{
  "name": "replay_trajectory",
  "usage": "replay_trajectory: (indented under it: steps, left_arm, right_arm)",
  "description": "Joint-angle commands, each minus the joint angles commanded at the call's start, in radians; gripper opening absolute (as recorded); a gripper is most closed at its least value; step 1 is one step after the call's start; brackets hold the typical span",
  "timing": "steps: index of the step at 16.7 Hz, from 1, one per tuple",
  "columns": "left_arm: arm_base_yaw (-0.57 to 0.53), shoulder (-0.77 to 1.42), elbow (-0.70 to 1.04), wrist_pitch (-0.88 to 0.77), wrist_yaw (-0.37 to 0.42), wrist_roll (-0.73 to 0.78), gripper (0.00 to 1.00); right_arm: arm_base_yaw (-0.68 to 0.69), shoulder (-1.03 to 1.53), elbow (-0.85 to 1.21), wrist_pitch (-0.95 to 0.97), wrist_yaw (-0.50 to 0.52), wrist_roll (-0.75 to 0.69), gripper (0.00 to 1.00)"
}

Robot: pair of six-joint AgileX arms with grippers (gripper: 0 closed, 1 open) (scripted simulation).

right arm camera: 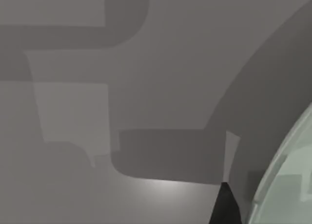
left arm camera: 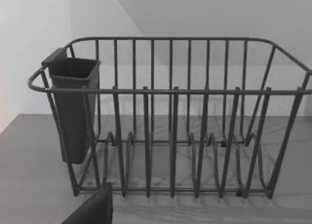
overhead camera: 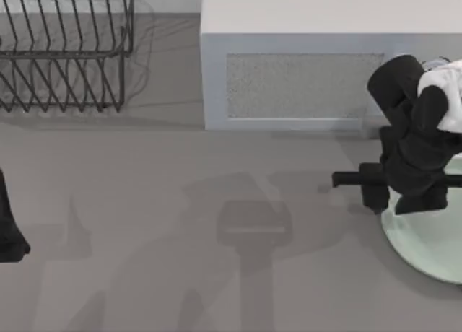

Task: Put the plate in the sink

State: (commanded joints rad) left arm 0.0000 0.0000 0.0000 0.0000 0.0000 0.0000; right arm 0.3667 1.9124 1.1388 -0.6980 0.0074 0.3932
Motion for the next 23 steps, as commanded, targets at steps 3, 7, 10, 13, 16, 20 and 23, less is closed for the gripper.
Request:
replay_trajectory:
  steps: [3,7,10,13,16,20,23]
  left_arm:
    - [0.0,0.0,0.0,0.0,0.0,0.0,1.0]
    - [0.0,0.0,0.0,0.0,0.0,0.0,1.0]
    - [0.0,0.0,0.0,0.0,0.0,0.0,1.0]
    - [0.0,0.0,0.0,0.0,0.0,0.0,1.0]
    - [0.0,0.0,0.0,0.0,0.0,0.0,1.0]
    - [0.0,0.0,0.0,0.0,0.0,0.0,1.0]
    - [0.0,0.0,0.0,0.0,0.0,0.0,1.0]
  right_arm:
    - [0.013,0.004,0.005,-0.034,0.018,-0.007,0.0]
    - [0.061,0.025,0.089,-0.226,0.08,-0.031,0.0]
    - [0.086,0.025,0.244,-0.438,0.114,-0.048,0.0]
    - [0.089,0.023,0.456,-0.663,0.121,-0.054,0.0]
    - [0.068,0.015,0.684,-0.866,0.096,-0.046,0.0]
    - [0.018,-0.011,0.922,-1.006,0.034,-0.025,0.0]
    - [-0.009,-0.022,0.998,-1.024,0.001,-0.012,0.0]
